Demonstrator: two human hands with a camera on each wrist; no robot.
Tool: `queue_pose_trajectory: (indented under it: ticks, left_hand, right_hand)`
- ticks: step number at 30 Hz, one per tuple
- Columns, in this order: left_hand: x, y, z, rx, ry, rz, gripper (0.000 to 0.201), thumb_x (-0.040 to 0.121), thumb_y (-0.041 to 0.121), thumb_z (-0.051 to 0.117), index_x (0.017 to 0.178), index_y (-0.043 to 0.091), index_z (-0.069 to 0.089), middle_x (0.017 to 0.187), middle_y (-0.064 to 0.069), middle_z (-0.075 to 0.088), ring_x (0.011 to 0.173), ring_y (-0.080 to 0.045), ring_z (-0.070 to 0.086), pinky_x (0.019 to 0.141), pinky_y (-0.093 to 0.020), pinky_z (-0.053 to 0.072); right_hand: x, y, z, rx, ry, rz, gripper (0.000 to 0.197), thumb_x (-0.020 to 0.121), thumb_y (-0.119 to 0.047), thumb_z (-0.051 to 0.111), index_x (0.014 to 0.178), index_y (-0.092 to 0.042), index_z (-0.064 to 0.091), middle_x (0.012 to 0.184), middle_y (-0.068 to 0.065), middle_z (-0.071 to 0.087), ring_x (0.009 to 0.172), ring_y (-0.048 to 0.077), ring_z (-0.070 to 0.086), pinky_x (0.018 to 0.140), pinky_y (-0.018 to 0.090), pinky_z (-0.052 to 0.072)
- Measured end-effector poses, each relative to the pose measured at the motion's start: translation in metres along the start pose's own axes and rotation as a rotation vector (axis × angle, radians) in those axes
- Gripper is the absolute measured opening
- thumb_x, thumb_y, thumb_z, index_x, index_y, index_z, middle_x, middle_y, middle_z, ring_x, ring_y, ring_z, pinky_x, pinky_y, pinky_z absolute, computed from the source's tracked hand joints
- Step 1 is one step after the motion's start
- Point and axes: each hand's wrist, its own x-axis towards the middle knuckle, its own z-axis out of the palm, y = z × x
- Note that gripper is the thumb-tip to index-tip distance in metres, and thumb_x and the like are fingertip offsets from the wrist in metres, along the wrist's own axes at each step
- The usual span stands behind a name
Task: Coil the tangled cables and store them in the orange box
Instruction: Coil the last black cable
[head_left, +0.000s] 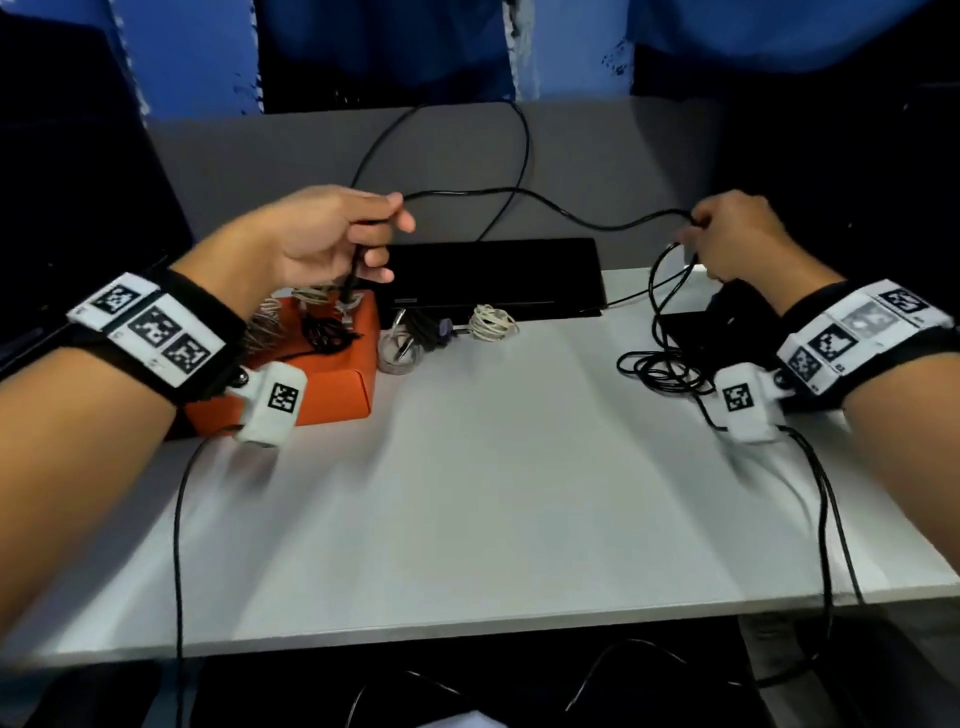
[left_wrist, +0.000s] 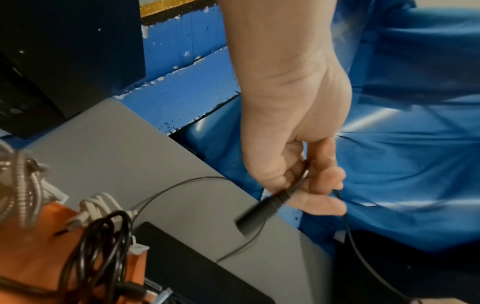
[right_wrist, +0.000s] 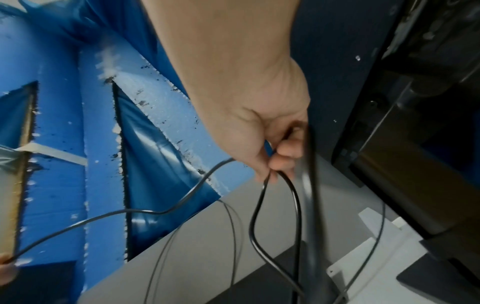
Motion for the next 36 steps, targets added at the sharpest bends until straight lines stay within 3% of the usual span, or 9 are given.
queue_pose_trajectory:
  ticks: [3, 6, 11, 16, 21, 24, 30, 32, 36]
  left_hand:
    - [-0.011, -0.002, 0.013, 0.022, 0.023, 0.072, 0.029, 0.109, 0.034, 0.042, 0.102, 0.014, 0.063, 0.060, 0.005, 0.027, 0.056, -0.015, 0.034, 0.060, -0.028, 0.046]
    - [-0.023, -0.001, 0.034, 0.059, 0.064, 0.137, 0.029, 0.110, 0.034, 0.042, 0.102, 0.014, 0.063, 0.062, 0.004, 0.029, 0.053, -0.013, 0.027, 0.051, -0.025, 0.032]
    - [-0.045, -0.005, 0.075, 0.168, 0.061, 0.203, 0.031, 0.108, 0.034, 0.047, 0.097, 0.012, 0.067, 0.056, 0.002, 0.031, 0.050, -0.015, 0.019, 0.052, -0.036, 0.012]
    - [-0.076, -0.014, 0.098, 0.198, 0.022, 0.238, 0.036, 0.107, 0.031, 0.050, 0.090, 0.003, 0.066, 0.050, -0.002, 0.031, 0.054, -0.026, 0.014, 0.053, -0.040, 0.012]
    - [-0.099, -0.024, 0.092, 0.194, -0.012, 0.233, 0.036, 0.105, 0.031, 0.051, 0.080, 0.007, 0.061, 0.050, 0.003, 0.031, 0.048, -0.013, 0.021, 0.049, -0.031, 0.013]
    - [-0.106, -0.023, 0.081, -0.100, -0.070, 0.285, 0.031, 0.107, 0.026, 0.043, 0.084, 0.010, 0.057, 0.050, 0.006, 0.031, 0.045, -0.009, 0.020, 0.046, -0.027, 0.013]
    - [-0.103, -0.017, 0.067, -0.741, -0.014, 0.489, 0.038, 0.112, 0.022, 0.025, 0.127, 0.003, 0.054, 0.074, 0.012, 0.062, 0.061, -0.003, 0.050, 0.064, -0.019, 0.039]
    - [-0.098, -0.021, 0.073, -0.688, 0.107, 0.541, 0.040, 0.113, 0.021, 0.025, 0.135, -0.002, 0.049, 0.094, 0.009, 0.074, 0.084, -0.006, 0.066, 0.077, -0.021, 0.048]
    - [-0.088, -0.032, 0.095, -0.049, 0.282, 0.579, 0.037, 0.113, 0.022, 0.029, 0.134, 0.001, 0.049, 0.105, -0.005, 0.078, 0.103, -0.025, 0.074, 0.093, -0.033, 0.053]
  right_hand:
    - [-0.014, -0.012, 0.004, -0.103, -0.144, -0.081, 0.016, 0.097, -0.026, 0.066, 0.103, -0.013, 0.072, 0.105, 0.018, 0.072, 0.096, 0.037, 0.071, 0.088, 0.040, 0.056]
    - [-0.037, -0.041, -0.002, -0.136, -0.303, -0.278, 0.061, 0.094, -0.018, 0.064, 0.152, -0.023, 0.046, 0.153, 0.011, 0.049, 0.138, 0.033, 0.048, 0.113, 0.040, 0.041]
    - [-0.116, -0.114, -0.009, 0.548, -0.445, -0.509, 0.078, 0.094, -0.007, 0.052, 0.162, -0.034, 0.024, 0.162, -0.005, 0.038, 0.144, 0.015, 0.044, 0.116, 0.036, 0.041]
    - [-0.153, -0.135, 0.016, 0.345, -0.146, -0.730, 0.040, 0.103, -0.026, 0.046, 0.142, -0.031, 0.057, 0.119, -0.005, 0.062, 0.110, 0.014, 0.060, 0.099, 0.040, 0.047]
    - [-0.155, -0.127, 0.016, 0.323, -0.254, -0.835, 0.022, 0.105, -0.031, 0.056, 0.110, -0.021, 0.075, 0.087, -0.009, 0.068, 0.083, 0.008, 0.063, 0.079, 0.027, 0.050]
    - [-0.152, -0.121, 0.006, 0.360, -0.196, -0.735, 0.033, 0.105, -0.038, 0.055, 0.096, -0.012, 0.071, 0.075, 0.002, 0.066, 0.070, 0.016, 0.057, 0.071, 0.035, 0.045]
    - [-0.158, -0.137, 0.015, -0.098, -0.101, -0.696, 0.041, 0.112, -0.040, 0.032, 0.136, -0.016, 0.055, 0.101, 0.011, 0.070, 0.106, 0.037, 0.058, 0.095, 0.046, 0.039]
    - [-0.175, -0.145, 0.022, 0.002, -0.315, -0.684, 0.041, 0.111, -0.040, 0.034, 0.137, -0.013, 0.053, 0.097, 0.010, 0.070, 0.102, 0.037, 0.063, 0.092, 0.044, 0.046]
    - [-0.194, -0.149, 0.029, 0.129, -0.566, -0.756, 0.039, 0.110, -0.041, 0.043, 0.085, -0.013, 0.053, 0.067, -0.001, 0.052, 0.062, 0.016, 0.055, 0.064, 0.037, 0.047]
